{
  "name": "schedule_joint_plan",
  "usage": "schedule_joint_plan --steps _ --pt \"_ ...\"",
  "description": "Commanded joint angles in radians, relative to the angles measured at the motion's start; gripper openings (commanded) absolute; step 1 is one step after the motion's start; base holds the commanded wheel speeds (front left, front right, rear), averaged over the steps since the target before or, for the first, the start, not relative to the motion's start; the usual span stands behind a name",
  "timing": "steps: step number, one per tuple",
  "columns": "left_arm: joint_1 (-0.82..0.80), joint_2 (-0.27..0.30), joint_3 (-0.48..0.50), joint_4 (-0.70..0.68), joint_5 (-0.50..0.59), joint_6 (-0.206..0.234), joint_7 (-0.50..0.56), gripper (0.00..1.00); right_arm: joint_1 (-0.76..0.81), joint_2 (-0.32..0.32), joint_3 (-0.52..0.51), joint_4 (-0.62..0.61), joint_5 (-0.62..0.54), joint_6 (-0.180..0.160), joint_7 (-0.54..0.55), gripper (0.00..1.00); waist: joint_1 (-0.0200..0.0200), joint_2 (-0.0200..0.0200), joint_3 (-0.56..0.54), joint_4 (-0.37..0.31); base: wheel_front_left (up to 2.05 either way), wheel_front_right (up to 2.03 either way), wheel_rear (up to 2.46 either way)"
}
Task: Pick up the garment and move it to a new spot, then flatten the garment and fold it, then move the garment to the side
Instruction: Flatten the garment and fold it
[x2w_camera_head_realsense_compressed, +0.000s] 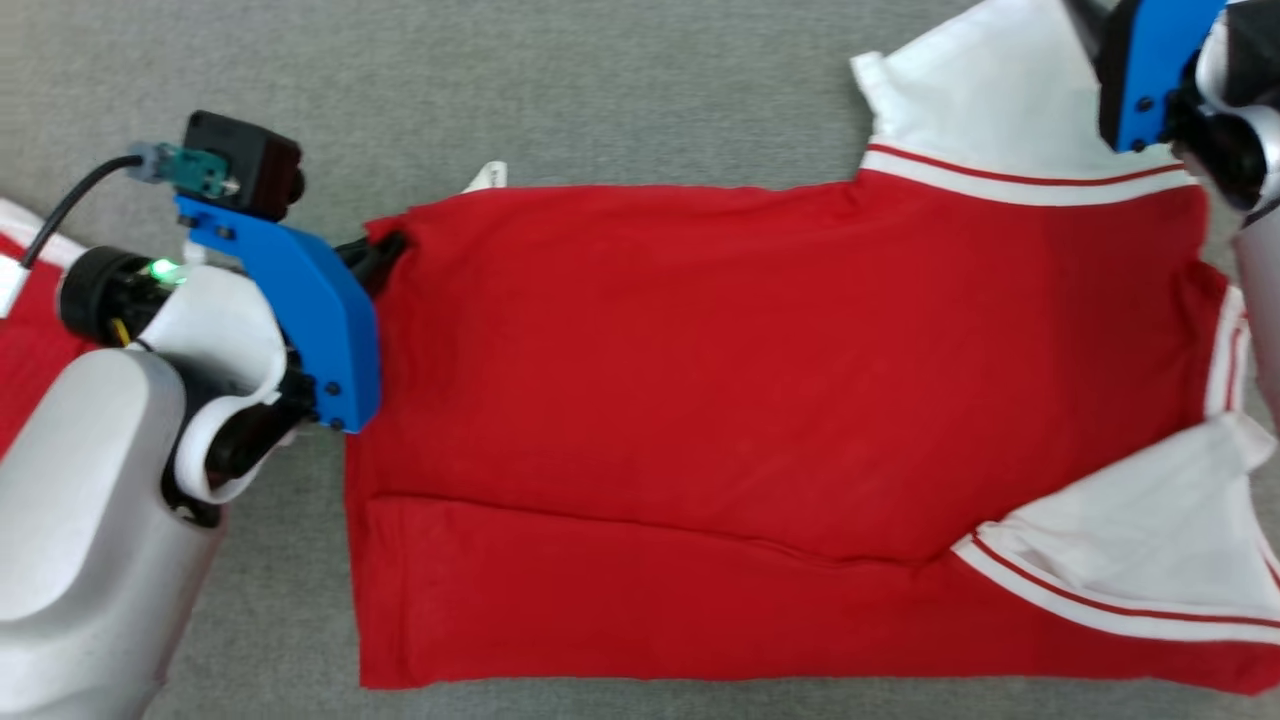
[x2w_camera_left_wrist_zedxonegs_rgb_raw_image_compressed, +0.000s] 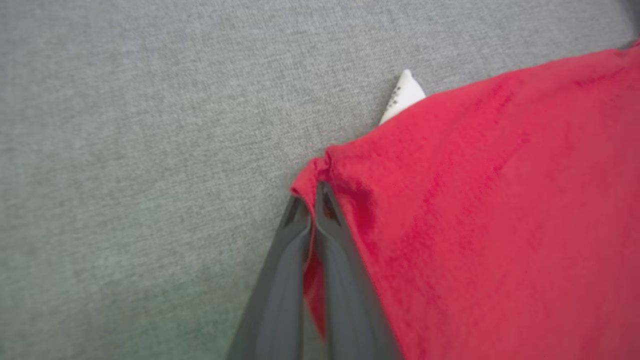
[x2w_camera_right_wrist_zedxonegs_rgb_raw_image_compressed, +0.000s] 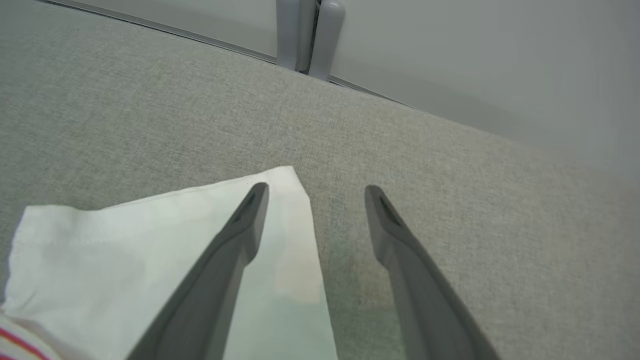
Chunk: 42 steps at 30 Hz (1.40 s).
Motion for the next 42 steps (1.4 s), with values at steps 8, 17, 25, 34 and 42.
schedule_joint_plan --steps 8,17,25,34,42 --pt "-0.020 -0.059 -0.069 0.061 0.001 -0.041 -0.058 0.00 -0.014 -0.034 -0.017 0.083 -0.036 0.000 0.060 0.65 0.0000 0.0000 0.054 0.092 0.00 0.00 0.00" --pt "-0.020 -0.049 -0.014 0.131 0.012 -0.034 -0.204 0.00 -0.005 -0.042 -0.044 0.040 0.026 0.000 -0.034 0.00 0.0000 0.0000 0.024 0.068 0.00 0.00 0.00" --pt "0.019 -0.049 0.017 0.168 0.030 -0.042 -0.382 0.00 0.058 -0.063 -0.051 -0.009 0.129 0.000 -0.077 0.00 0.0000 0.0000 -0.053 0.024 0.00 0.00 0.00" --pt "0.119 -0.044 -0.001 0.179 0.029 -0.059 -0.551 0.00 0.237 -0.109 -0.040 -0.150 0.255 0.000 -0.057 0.00 0.0000 0.0000 -0.165 -0.003 0.00 0.00 0.00" --pt "0.204 -0.012 -0.056 0.179 0.053 -0.066 -0.655 0.00 0.460 -0.126 -0.069 -0.328 0.326 0.000 -0.011 0.00 0.0000 0.0000 -0.252 -0.025 0.00 0.00 0.00"
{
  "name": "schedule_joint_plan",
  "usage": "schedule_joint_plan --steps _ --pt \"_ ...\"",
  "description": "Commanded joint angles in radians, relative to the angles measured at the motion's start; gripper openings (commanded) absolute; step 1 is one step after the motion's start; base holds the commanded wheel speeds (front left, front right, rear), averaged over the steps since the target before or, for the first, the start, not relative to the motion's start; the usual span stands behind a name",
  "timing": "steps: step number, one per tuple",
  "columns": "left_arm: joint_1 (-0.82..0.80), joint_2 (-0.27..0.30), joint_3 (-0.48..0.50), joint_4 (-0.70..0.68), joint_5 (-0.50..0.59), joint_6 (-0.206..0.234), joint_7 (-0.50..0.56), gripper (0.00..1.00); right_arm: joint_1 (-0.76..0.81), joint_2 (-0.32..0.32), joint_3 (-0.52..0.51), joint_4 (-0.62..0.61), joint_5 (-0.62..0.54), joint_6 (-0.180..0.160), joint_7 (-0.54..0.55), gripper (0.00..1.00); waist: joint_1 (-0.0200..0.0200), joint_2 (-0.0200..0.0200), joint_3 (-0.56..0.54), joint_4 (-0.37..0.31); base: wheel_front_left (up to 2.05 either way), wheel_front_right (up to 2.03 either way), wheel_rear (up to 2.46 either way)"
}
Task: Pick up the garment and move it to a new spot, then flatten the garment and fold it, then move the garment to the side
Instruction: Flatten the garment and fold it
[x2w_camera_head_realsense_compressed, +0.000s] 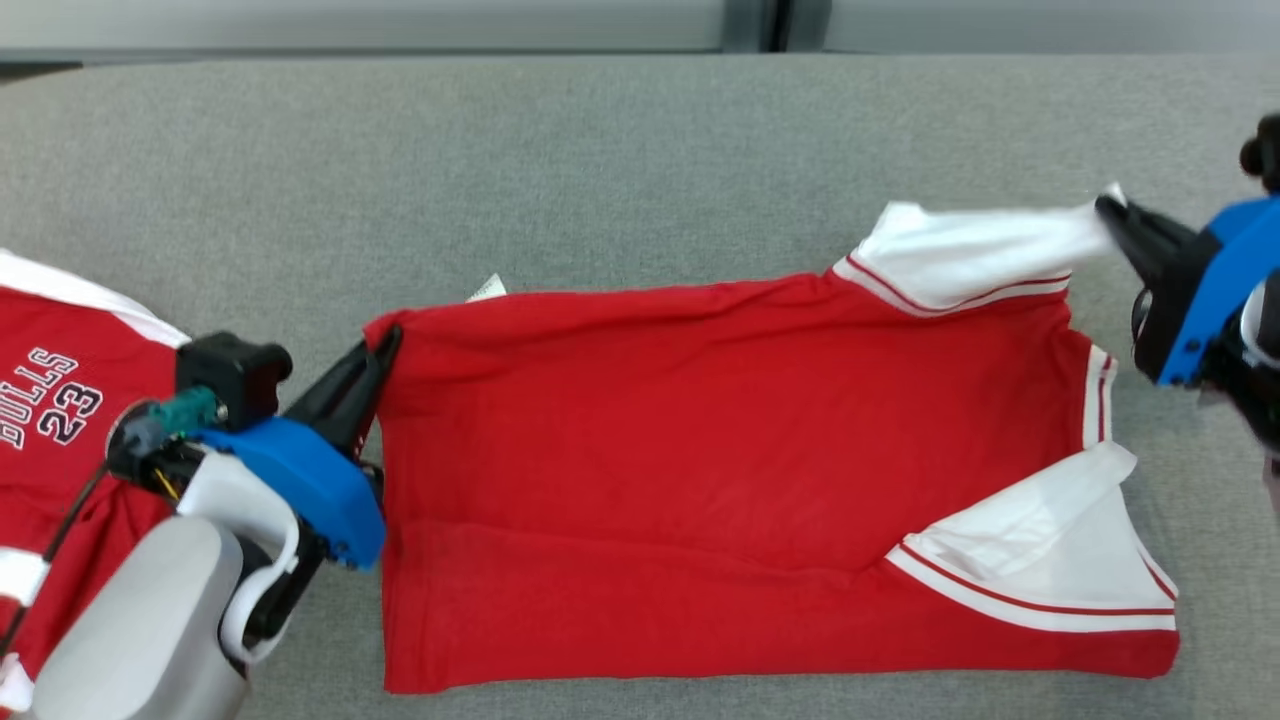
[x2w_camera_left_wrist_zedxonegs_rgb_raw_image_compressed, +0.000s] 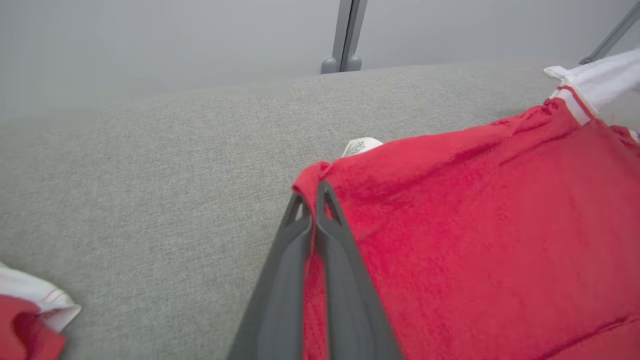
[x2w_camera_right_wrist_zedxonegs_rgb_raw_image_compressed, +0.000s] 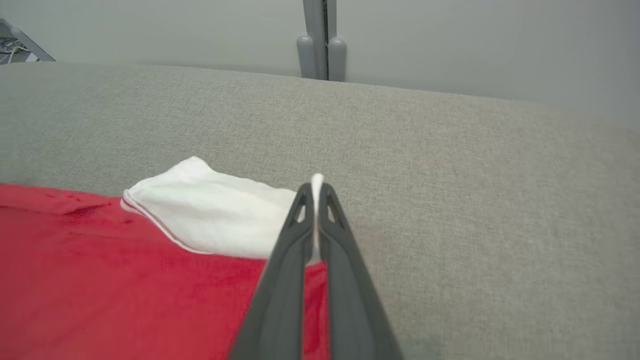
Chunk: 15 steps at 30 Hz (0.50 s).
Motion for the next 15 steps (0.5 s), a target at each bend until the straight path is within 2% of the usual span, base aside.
schedule_joint_plan --steps 1,7,15 --pt "0.018 0.010 -0.007 0.002 0.005 -0.006 -0.016 0.00 0.041 0.000 -0.012 -0.024 0.012 0.000 0.006 0.00 0.0001 0.0000 -0.025 -0.019 0.00 0.00 0.00" --pt "0.057 0.028 -0.055 0.035 0.015 -0.007 -0.086 0.00 0.228 0.035 -0.092 -0.184 0.019 0.000 0.054 0.00 0.0001 0.0000 -0.056 -0.024 0.00 0.00 0.00" --pt "0.092 0.022 -0.084 0.098 0.011 -0.006 -0.149 0.00 0.426 0.125 -0.196 -0.344 -0.001 0.000 0.110 0.00 0.0001 0.0000 -0.096 -0.029 0.00 0.00 0.00"
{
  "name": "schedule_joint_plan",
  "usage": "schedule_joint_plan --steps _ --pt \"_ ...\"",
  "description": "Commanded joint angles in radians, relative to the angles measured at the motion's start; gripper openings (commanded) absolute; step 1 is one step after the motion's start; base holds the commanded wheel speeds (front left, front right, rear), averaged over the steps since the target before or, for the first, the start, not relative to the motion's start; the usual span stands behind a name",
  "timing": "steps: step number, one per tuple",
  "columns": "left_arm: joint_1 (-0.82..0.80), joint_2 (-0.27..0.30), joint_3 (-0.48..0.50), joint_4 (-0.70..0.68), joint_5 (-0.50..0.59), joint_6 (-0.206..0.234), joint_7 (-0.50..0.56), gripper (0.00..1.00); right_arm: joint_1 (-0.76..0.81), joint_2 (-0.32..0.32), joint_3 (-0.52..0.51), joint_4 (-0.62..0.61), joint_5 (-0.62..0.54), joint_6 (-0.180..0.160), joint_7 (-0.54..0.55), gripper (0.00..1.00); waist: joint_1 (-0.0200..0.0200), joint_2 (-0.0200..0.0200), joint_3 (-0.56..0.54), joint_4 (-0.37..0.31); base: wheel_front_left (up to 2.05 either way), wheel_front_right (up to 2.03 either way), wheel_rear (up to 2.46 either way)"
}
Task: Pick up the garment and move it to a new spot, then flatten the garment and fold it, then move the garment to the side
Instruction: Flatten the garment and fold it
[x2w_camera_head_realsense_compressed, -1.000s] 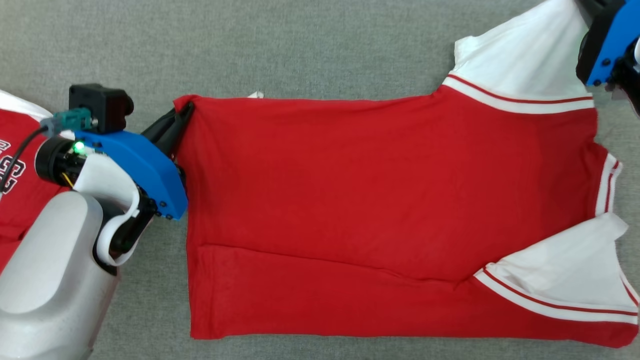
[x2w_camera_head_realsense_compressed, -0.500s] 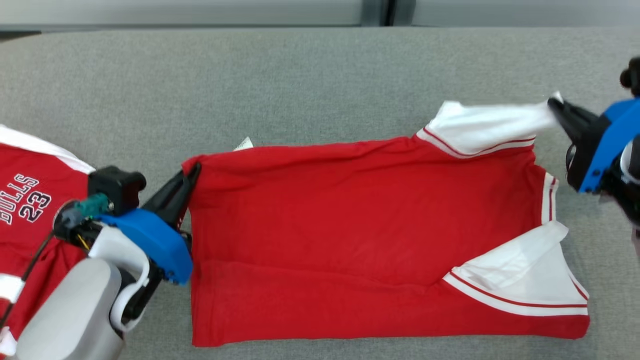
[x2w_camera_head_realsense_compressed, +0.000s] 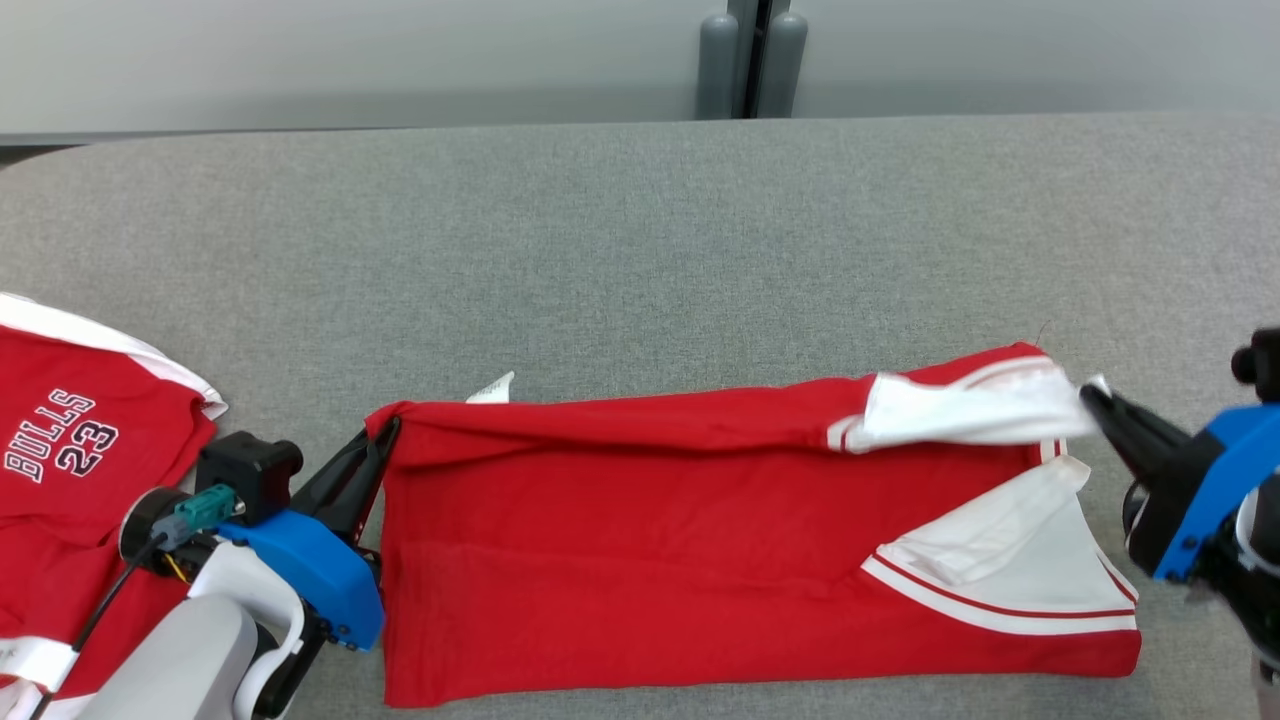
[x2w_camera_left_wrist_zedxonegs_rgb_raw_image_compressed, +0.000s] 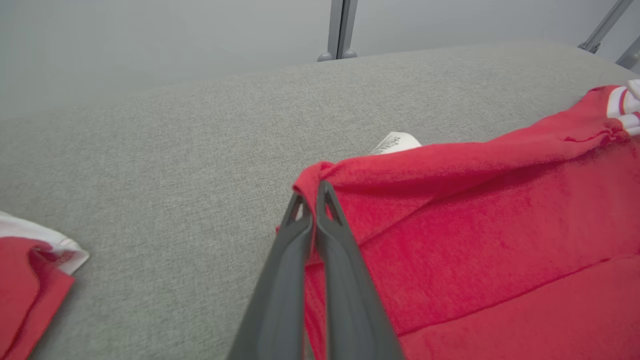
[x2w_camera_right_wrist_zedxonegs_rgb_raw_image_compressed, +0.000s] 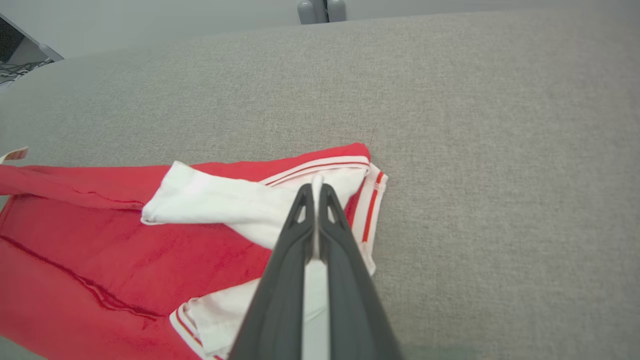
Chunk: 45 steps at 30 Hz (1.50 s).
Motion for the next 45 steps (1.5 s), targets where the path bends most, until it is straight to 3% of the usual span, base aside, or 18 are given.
schedule_joint_plan --steps 1,7,8,9,10,11,15,24,31,45 --pt "0.009 -0.003 -0.003 0.008 -0.005 -0.001 -0.013 0.00 0.035 0.014 -0.014 -0.020 -0.007 0.000 0.006 0.00 0.0001 0.0000 -0.007 -0.001 0.00 0.00 0.00" --pt "0.026 -0.028 0.000 0.052 -0.022 0.006 -0.047 0.00 0.152 0.085 -0.039 -0.090 -0.021 0.000 0.049 0.00 0.0001 0.0000 -0.022 0.000 0.00 0.00 0.00" --pt "0.027 -0.031 0.000 0.058 -0.023 0.006 -0.051 0.24 0.166 0.096 -0.043 -0.098 -0.022 0.000 0.055 0.11 0.0001 0.0000 -0.024 0.000 0.00 0.00 0.00" --pt "0.026 -0.034 0.000 0.062 -0.022 0.006 -0.057 0.38 0.180 0.108 -0.050 -0.103 -0.022 0.000 0.064 0.35 0.0001 0.0000 -0.025 0.001 0.00 0.00 0.00" --pt "0.026 -0.039 0.002 0.067 -0.024 0.009 -0.064 0.74 0.194 0.117 -0.054 -0.107 -0.026 0.000 0.077 1.00 0.0001 0.0000 -0.026 0.002 0.00 0.00 0.00" --pt "0.027 -0.044 0.001 0.071 -0.025 0.010 -0.069 1.00 0.209 0.128 -0.060 -0.112 -0.030 0.000 0.093 1.00 0.0001 0.0000 -0.028 0.003 0.00 0.00 0.00" --pt "0.034 -0.059 0.008 0.081 -0.033 0.023 -0.096 1.00 0.247 0.148 -0.082 -0.148 -0.061 0.000 0.132 1.00 0.0001 0.0000 -0.036 0.008 0.00 0.00 0.00" --pt "0.087 -0.112 0.097 0.056 -0.066 0.090 -0.178 1.00 0.260 0.171 -0.129 -0.165 -0.167 0.000 -0.013 1.00 0.0001 0.0000 -0.085 0.020 0.00 0.00 0.00" --pt "0.125 -0.145 0.174 -0.005 -0.023 0.137 -0.189 1.00 0.236 0.197 -0.177 -0.080 -0.262 0.000 -0.071 1.00 0.0001 0.0000 -0.107 0.042 0.00 0.00 0.00" --pt "0.166 -0.142 0.215 -0.043 0.054 0.153 -0.190 1.00 0.112 0.241 -0.227 0.190 -0.348 0.000 -0.133 1.00 0.0001 0.0000 -0.093 0.069 0.00 0.00 0.00"
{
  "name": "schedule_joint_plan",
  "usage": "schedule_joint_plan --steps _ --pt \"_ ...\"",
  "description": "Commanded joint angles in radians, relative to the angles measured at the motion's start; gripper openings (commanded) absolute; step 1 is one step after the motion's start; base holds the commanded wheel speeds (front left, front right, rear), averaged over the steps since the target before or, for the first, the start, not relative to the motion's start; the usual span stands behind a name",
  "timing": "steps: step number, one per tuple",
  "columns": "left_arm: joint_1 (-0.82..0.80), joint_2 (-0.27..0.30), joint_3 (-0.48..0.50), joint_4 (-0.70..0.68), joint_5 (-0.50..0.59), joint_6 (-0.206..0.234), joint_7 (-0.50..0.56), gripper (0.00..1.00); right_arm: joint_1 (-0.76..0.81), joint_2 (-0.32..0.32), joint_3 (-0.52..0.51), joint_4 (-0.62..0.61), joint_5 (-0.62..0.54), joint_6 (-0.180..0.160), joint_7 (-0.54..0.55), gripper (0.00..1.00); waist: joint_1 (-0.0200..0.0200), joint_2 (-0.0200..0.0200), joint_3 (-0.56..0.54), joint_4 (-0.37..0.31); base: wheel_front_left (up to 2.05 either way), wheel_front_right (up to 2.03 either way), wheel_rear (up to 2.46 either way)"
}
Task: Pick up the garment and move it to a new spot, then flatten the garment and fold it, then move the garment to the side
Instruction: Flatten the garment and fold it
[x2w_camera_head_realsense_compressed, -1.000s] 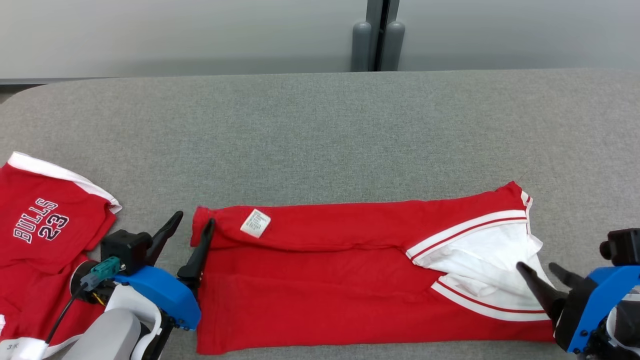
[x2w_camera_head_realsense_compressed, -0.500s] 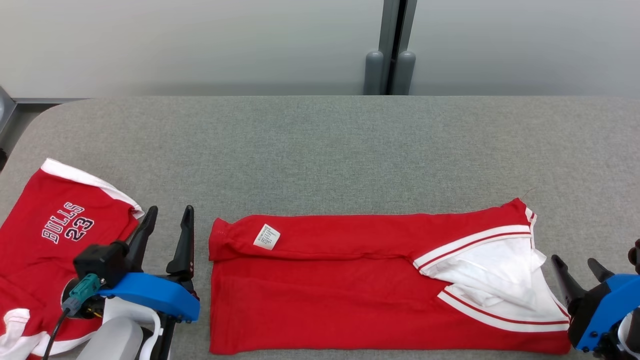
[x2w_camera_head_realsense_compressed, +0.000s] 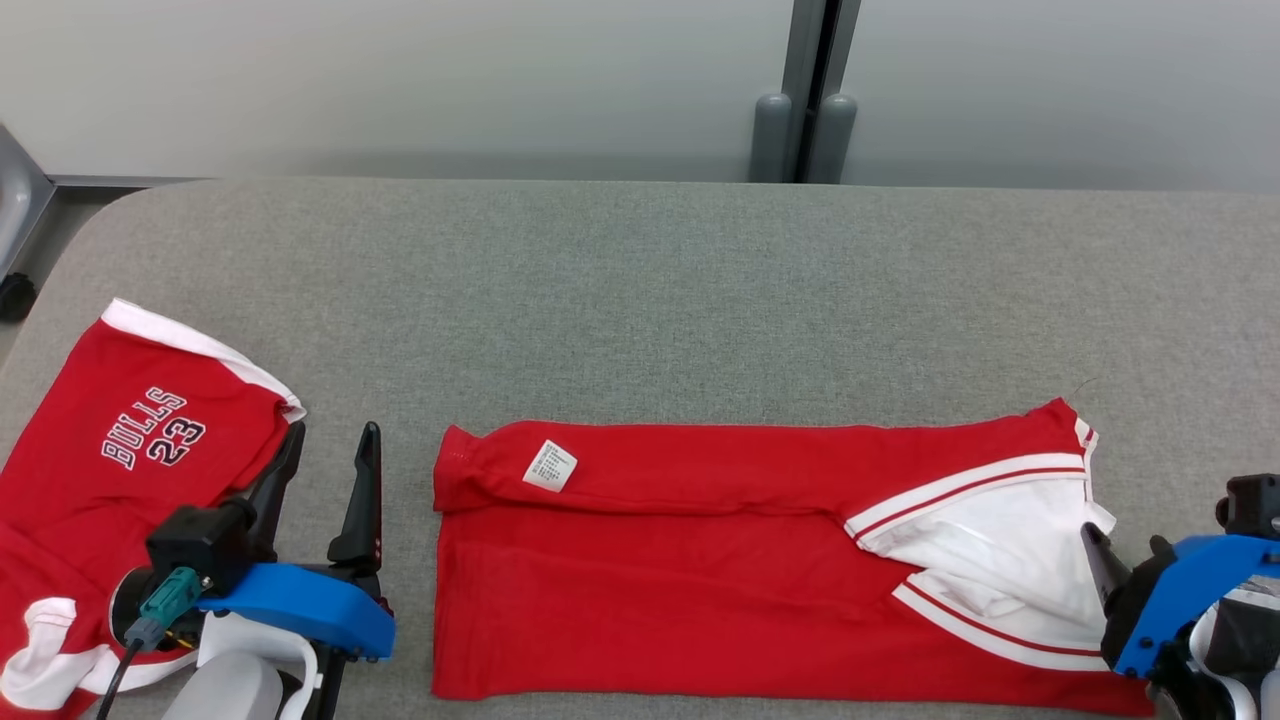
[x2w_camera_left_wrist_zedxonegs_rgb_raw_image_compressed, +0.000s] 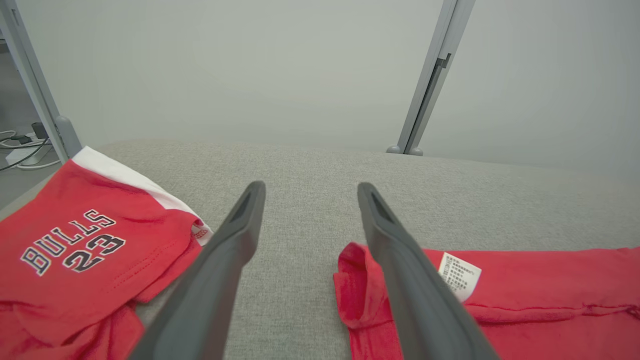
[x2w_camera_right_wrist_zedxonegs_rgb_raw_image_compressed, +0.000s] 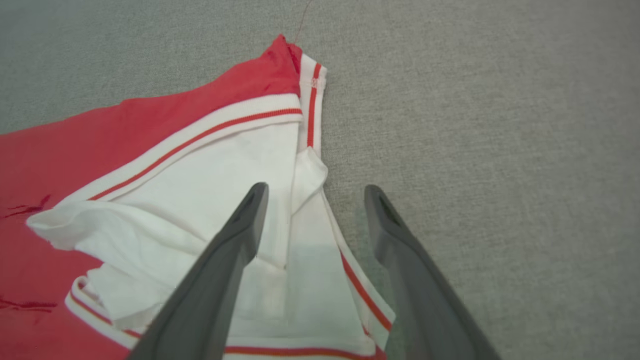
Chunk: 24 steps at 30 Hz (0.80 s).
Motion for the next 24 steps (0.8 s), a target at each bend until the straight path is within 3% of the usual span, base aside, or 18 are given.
schedule_joint_plan --steps 1,13,14,16,20,24 --pt "0.003 0.003 0.003 -0.005 0.008 0.007 -0.004 1.00 -0.030 0.004 -0.005 0.035 0.001 0.000 -0.010 1.00 -0.0001 0.0000 0.007 0.004 0.00 0.00 0.00" --pt "-0.032 0.008 -0.017 -0.013 0.009 0.000 0.013 1.00 -0.114 0.013 0.028 0.259 -0.040 0.001 0.015 1.00 -0.0001 0.0000 0.039 0.018 0.00 0.00 0.00" --pt "-0.033 0.009 -0.018 -0.014 0.010 0.000 0.013 1.00 -0.112 0.016 0.044 0.269 -0.032 0.002 0.022 0.42 -0.0001 0.0000 0.039 0.018 0.00 0.00 0.00" --pt "-0.034 0.012 -0.019 -0.014 0.010 0.002 0.017 1.00 -0.111 0.021 0.070 0.269 -0.015 0.003 0.014 0.00 -0.0001 0.0000 0.039 0.017 0.00 0.00 0.00" --pt "-0.034 0.020 -0.018 -0.014 0.014 0.008 0.017 1.00 -0.104 0.005 0.093 0.220 0.012 0.002 -0.006 0.00 -0.0001 0.0000 0.030 0.005 0.00 0.00 0.00" --pt "-0.027 0.026 -0.011 -0.009 0.015 0.016 0.011 1.00 -0.089 -0.059 0.091 0.127 0.023 0.000 -0.013 0.00 -0.0001 0.0000 0.019 -0.017 0.00 0.00 0.00"
